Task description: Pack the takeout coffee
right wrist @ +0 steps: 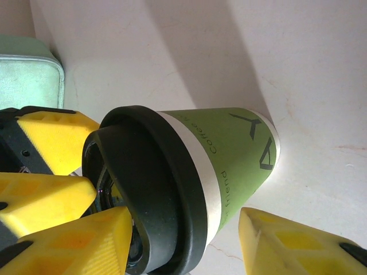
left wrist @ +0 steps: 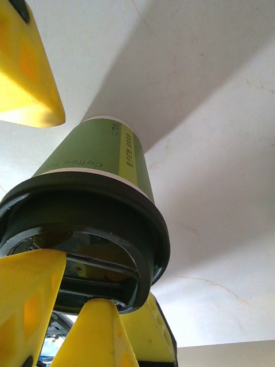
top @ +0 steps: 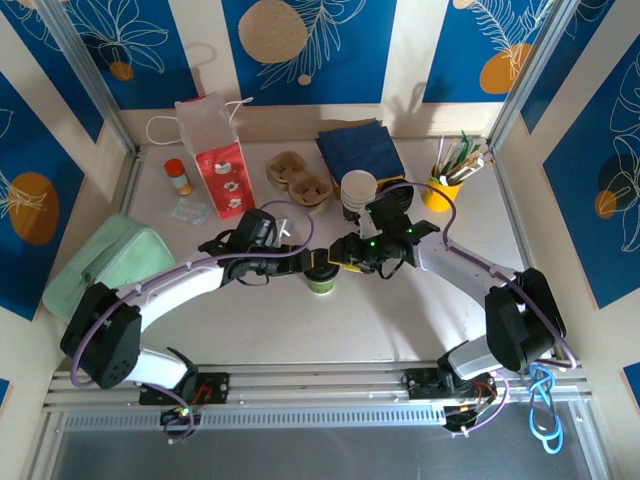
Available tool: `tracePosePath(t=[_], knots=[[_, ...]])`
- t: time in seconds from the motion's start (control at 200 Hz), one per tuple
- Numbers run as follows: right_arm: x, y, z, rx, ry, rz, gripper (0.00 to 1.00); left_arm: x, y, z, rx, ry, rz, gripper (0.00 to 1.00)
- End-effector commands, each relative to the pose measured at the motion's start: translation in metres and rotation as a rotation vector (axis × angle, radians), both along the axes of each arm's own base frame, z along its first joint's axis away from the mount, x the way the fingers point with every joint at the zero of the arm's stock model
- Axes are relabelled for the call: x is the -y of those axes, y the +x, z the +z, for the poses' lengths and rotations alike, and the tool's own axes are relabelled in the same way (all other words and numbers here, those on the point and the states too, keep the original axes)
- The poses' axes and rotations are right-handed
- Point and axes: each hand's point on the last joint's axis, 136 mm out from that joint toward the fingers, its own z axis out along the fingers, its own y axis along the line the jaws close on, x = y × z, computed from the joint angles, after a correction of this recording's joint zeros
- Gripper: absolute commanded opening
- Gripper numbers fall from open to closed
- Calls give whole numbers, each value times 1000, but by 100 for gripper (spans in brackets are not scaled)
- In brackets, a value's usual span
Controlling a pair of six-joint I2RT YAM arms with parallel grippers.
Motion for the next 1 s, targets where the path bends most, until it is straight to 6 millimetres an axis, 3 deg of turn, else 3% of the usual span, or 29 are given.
tracePosePath(t=[0.0,0.375,0.745,0.995], knots=[[2,-1,-5,-7,-35,5,52,-3,-1,-12,-18,19,-11,57],[12,-8,-19,-29,-80,-5,52,-6,-9,-21,-48,18,-9,53],[25,-26,-60,-98,-138,-26,51,-25,-26,-52,-119,94,20,48],[19,-23,-56,-96,-138,-11,51,-25,-25,-44,-104,82,23,47]])
